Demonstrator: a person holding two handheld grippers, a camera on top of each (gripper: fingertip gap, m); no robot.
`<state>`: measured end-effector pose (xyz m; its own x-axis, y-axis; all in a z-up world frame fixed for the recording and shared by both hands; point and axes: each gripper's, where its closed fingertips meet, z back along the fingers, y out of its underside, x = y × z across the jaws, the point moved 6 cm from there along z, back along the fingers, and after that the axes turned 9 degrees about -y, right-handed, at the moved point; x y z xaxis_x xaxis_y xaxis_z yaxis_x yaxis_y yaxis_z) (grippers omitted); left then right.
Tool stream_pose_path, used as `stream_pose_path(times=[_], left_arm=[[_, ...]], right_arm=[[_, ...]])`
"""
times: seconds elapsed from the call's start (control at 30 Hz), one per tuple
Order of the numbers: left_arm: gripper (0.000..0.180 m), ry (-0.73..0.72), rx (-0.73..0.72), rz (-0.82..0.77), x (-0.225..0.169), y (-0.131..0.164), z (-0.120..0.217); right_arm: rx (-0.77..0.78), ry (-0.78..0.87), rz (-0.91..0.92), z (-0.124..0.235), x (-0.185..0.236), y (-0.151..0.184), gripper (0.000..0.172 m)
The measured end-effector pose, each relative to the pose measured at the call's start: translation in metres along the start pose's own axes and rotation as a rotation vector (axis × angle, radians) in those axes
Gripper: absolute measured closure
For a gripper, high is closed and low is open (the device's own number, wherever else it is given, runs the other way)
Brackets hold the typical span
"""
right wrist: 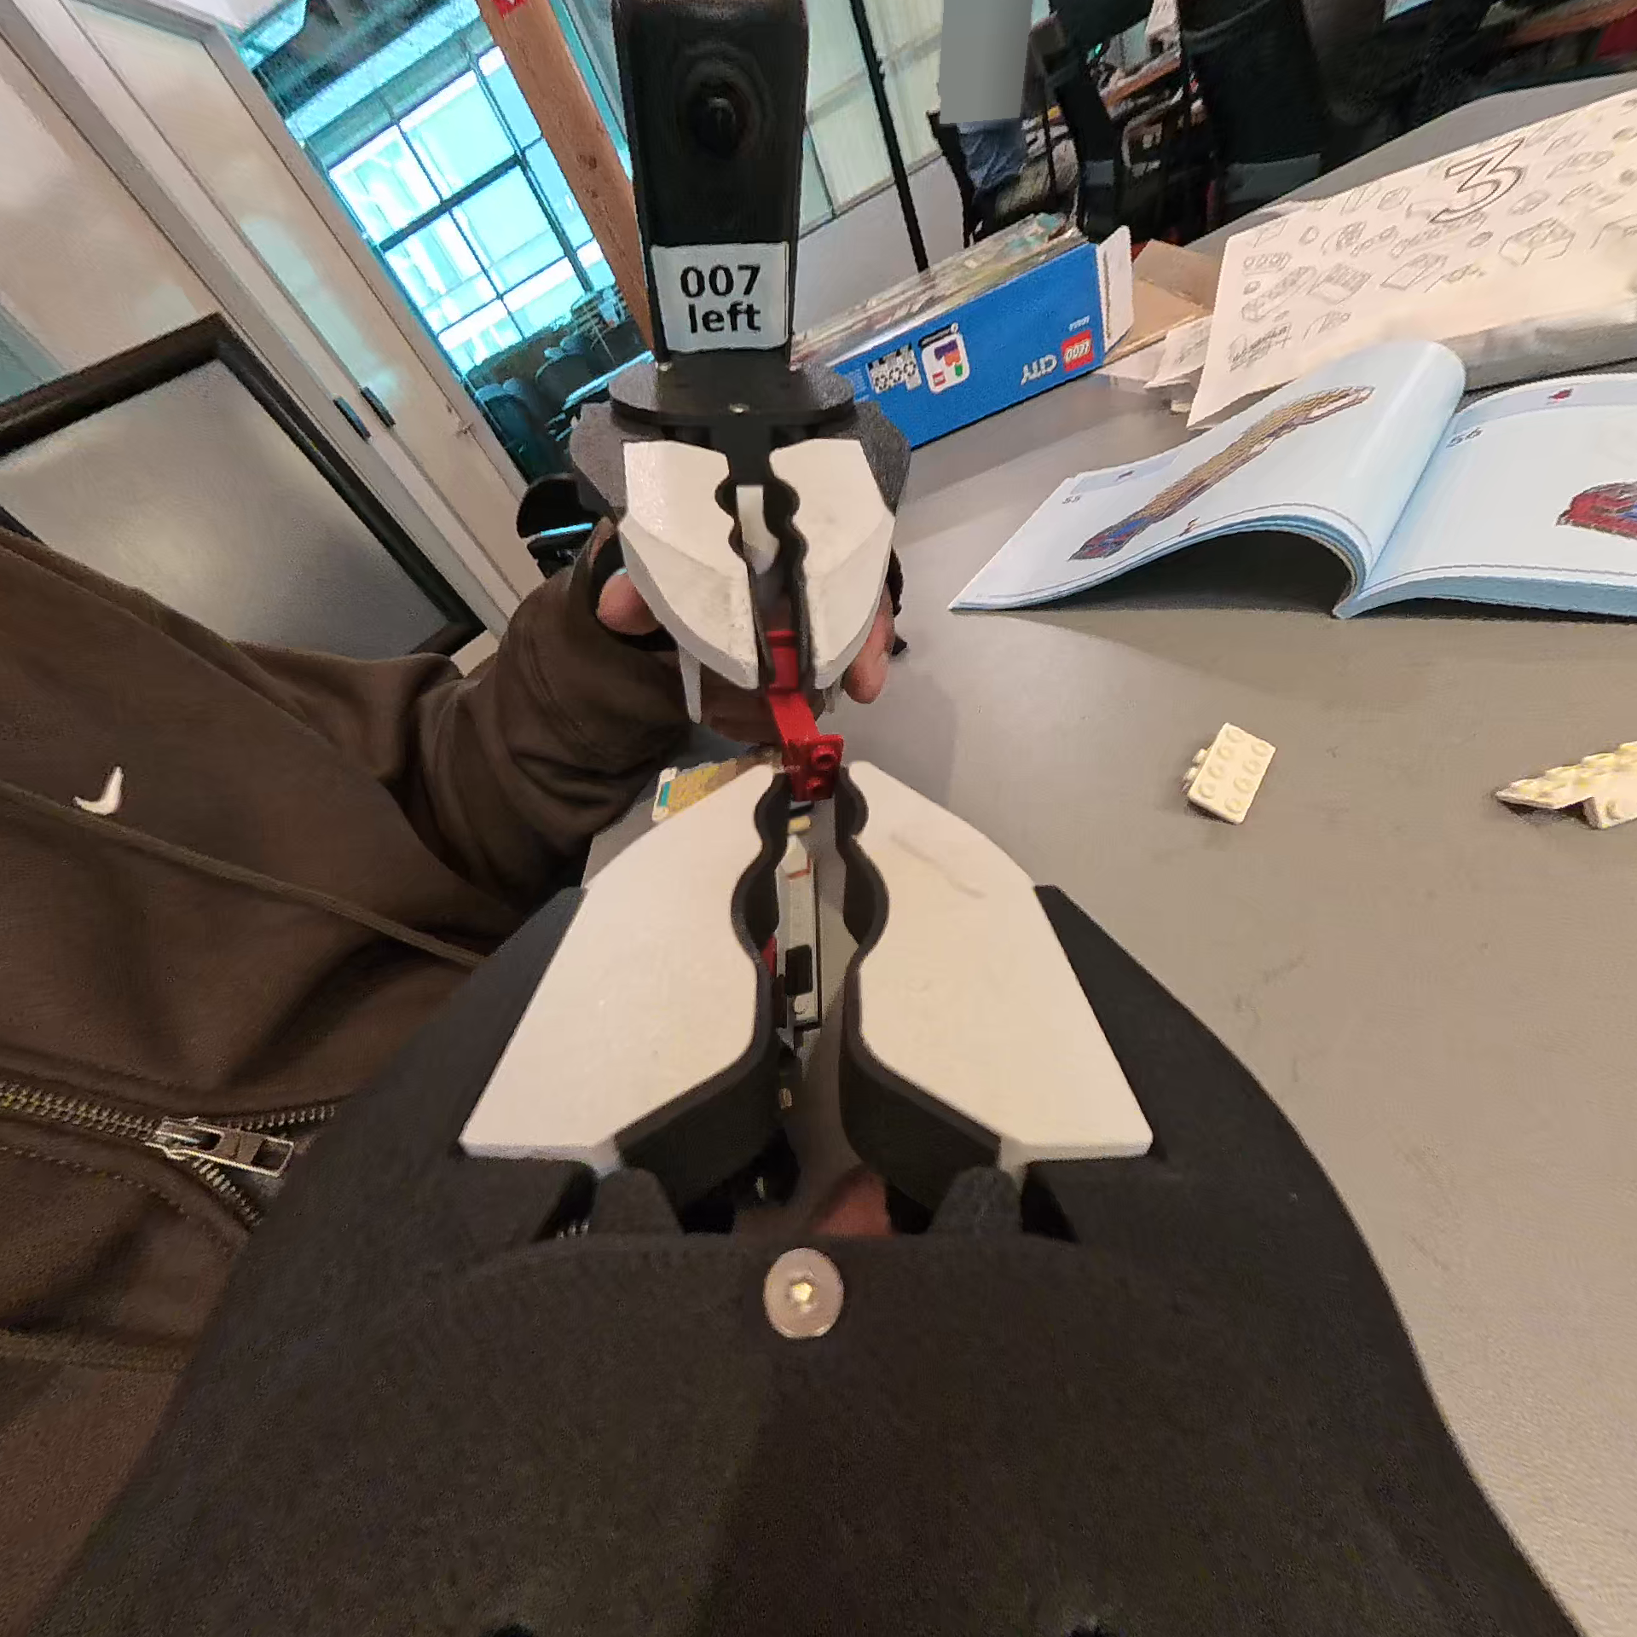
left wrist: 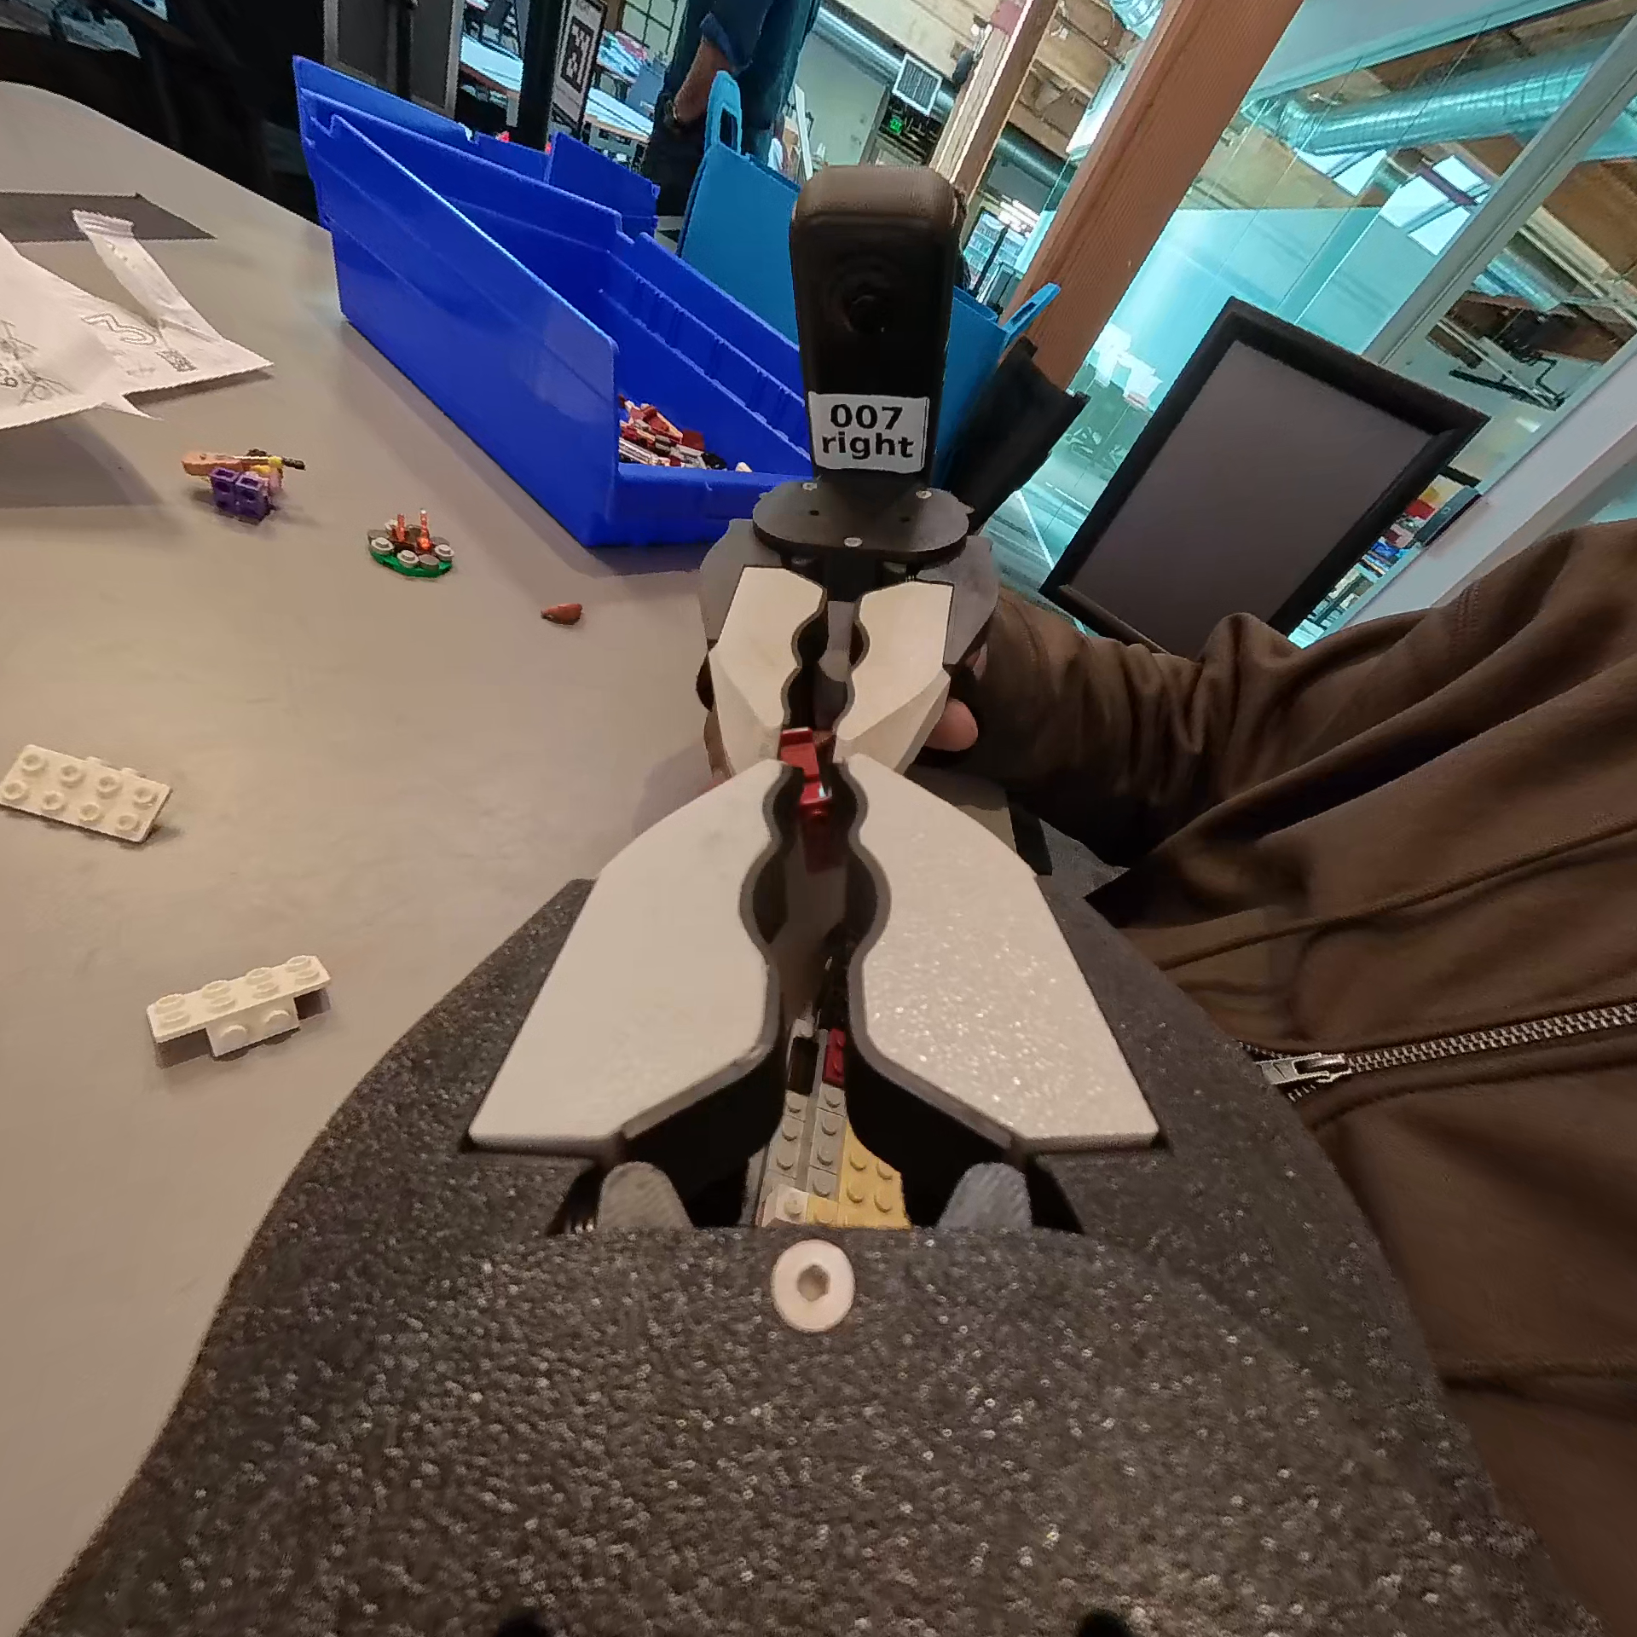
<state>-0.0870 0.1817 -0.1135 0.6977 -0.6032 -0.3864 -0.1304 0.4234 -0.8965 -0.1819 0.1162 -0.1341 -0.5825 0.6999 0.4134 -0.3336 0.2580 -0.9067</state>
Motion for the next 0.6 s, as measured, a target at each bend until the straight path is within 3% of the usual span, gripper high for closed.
stream_pose_path(times=[0.07,0.23,0.6], left_arm=[[0.172,-0.016,-0.01,0.002,0.001,-0.001,0.0],[0.147,-0.062,-0.043,0.005,0.003,-0.004,0.002],[0.155,-0.094,-0.04,-0.022,0.002,-0.003,-0.004]], right_arm=[[-0.027,0.014,-0.006,0.002,-0.001,-0.002,0.163],[-0.132,0.044,-0.057,0.013,-0.005,-0.008,0.164],[-0.177,-0.006,-0.09,0.007,0.0,-0.008,0.164]])
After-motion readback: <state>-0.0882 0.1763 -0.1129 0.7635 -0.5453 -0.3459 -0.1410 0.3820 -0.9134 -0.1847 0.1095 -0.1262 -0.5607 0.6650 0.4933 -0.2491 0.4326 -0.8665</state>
